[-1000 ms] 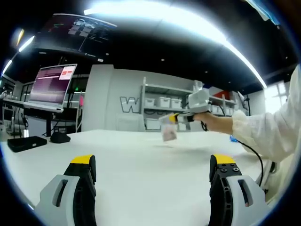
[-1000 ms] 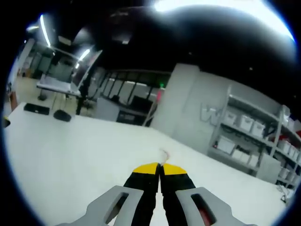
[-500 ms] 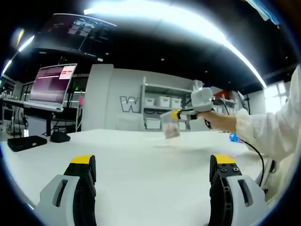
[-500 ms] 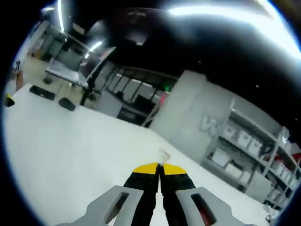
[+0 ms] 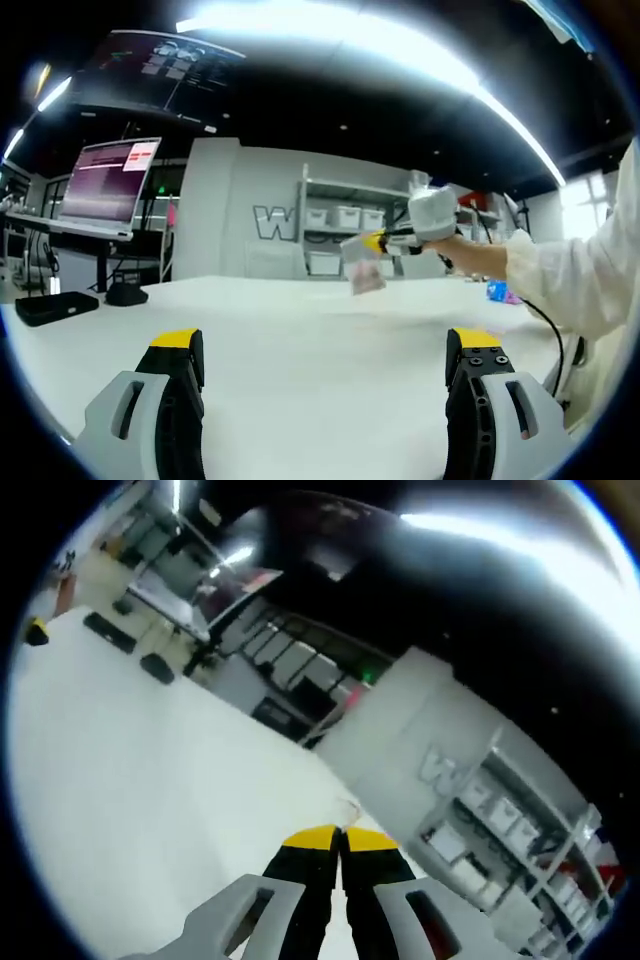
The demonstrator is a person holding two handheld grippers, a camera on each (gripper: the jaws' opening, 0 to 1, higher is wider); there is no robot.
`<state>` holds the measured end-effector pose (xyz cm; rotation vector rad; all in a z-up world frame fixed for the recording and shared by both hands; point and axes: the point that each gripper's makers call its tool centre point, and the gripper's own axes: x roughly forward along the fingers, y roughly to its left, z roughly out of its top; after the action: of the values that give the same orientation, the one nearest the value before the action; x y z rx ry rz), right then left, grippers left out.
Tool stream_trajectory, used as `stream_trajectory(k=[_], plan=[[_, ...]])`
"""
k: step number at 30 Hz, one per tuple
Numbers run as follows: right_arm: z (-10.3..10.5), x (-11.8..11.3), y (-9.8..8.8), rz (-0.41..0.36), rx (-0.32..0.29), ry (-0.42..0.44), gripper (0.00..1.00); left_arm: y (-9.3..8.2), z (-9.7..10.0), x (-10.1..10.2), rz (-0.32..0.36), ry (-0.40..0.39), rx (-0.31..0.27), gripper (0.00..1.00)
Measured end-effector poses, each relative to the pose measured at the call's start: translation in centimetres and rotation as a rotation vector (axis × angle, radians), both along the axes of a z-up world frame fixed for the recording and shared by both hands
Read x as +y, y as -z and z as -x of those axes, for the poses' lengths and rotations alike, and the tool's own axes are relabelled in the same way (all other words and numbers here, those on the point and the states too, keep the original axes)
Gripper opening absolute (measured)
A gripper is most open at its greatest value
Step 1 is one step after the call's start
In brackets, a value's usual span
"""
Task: Open the resealable bag by pulling the two sides of the seal apart until the entire bag opening is separated and visibly accessible.
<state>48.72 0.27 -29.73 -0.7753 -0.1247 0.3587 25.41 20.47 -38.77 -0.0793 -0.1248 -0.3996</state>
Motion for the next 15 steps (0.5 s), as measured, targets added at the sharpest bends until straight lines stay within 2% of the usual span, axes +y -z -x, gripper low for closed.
stream_trajectory(k=[10, 15], plan=[[1.1, -0.4, -0.2, 0.066, -0.041, -0.010, 0.00, -0.1, 0.0, -0.1, -0.003, 0.003, -0.004, 1.00], [1.4, -0.9, -0.2, 0.071, -0.047, -0.008, 0.00, -0.1, 0.0, -0.2, -0.004, 0.005, -0.005, 1.00]])
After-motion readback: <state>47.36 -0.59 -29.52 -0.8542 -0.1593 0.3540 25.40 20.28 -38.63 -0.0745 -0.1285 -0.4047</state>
